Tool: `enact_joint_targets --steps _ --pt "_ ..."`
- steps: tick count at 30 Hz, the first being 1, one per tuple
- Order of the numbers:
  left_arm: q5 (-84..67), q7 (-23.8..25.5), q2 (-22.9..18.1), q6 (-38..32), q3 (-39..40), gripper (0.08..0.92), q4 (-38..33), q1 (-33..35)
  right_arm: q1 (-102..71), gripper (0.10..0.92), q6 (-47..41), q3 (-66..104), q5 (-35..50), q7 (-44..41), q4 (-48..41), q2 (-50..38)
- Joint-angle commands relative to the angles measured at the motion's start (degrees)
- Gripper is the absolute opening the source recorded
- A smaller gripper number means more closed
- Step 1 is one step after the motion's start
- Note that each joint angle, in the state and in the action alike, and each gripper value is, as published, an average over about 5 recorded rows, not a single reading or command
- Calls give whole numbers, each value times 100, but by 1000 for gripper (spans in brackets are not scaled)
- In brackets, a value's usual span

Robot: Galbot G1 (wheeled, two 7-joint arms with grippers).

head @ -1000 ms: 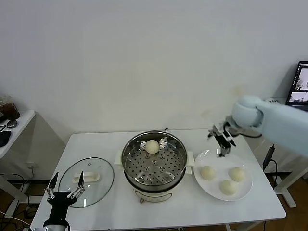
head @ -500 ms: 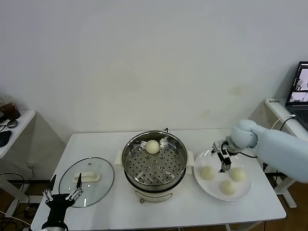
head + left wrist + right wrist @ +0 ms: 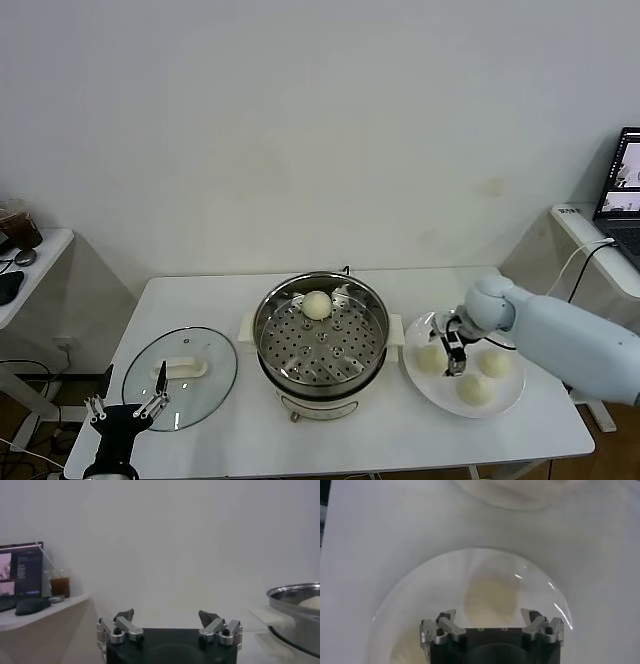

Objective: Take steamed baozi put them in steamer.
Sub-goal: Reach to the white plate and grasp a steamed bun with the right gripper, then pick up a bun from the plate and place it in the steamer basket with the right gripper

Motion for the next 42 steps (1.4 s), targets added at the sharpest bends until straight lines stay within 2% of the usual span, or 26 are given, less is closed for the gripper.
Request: enact_joint_targets --steps 1,7,17,26,34,42 --pt "7 -3 -10 -17 -5 823 3 5 -330 822 28 255 -263 86 -185 175" --pt "10 -5 -13 -23 -20 823 -3 10 -321 790 -18 269 -279 56 -201 227" --pt "14 -6 -23 -22 -28 823 -36 22 -274 560 25 276 -273 -198 -160 149" --pt "8 -3 -24 -15 -8 823 -61 -31 245 480 6 209 28 -303 290 -381" --pt "-13 4 62 -5 74 823 -76 -136 2683 458 -208 -1024 1344 -342 928 -912" --pt "-49 8 158 -3 119 823 -4 -250 5567 466 -862 -3025 3198 -79 1612 -55"
